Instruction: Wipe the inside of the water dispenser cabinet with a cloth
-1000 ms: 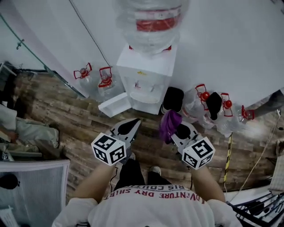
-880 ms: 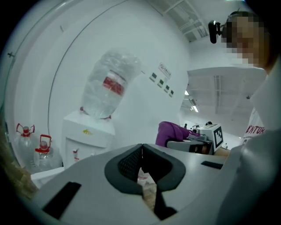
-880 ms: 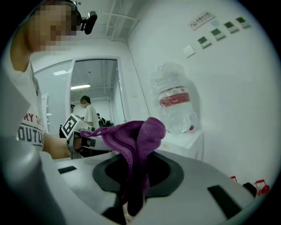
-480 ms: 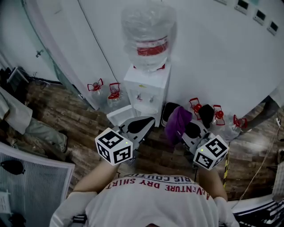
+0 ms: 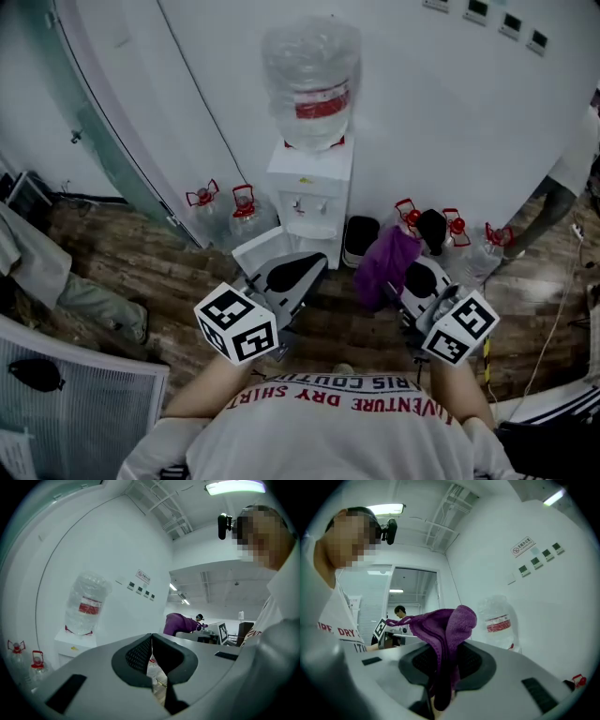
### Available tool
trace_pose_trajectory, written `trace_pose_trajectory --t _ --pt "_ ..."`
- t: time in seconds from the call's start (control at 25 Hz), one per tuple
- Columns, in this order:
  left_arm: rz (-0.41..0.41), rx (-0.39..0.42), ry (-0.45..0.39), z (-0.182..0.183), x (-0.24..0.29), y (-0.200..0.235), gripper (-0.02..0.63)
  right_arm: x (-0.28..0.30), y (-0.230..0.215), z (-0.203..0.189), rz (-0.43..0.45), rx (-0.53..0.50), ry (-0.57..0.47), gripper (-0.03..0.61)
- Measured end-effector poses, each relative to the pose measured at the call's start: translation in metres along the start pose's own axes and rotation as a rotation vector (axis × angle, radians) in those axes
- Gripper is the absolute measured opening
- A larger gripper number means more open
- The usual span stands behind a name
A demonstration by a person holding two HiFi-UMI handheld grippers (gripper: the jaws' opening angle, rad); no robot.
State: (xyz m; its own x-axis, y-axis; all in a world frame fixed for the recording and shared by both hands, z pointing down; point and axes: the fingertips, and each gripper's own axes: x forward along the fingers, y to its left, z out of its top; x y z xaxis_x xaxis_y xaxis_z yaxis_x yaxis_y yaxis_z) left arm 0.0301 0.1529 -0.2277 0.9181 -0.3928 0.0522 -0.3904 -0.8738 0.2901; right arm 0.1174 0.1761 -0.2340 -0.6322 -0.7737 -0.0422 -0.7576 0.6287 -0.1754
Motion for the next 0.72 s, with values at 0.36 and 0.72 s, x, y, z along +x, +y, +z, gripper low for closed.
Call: trace_pose_trajectory --t 0.36,0.72 --pt "-0.03 0.024 0.002 -0.017 -0.067 -0.031 0.028 -0.014 0.067 -0.014 -0.06 -0.014 -0.016 0.092" --pt "-0.051 0.013 0.001 -0.028 -0.107 -0.044 0.028 -0.024 0.105 -0.031 -0.089 -0.008 -0.008 0.092"
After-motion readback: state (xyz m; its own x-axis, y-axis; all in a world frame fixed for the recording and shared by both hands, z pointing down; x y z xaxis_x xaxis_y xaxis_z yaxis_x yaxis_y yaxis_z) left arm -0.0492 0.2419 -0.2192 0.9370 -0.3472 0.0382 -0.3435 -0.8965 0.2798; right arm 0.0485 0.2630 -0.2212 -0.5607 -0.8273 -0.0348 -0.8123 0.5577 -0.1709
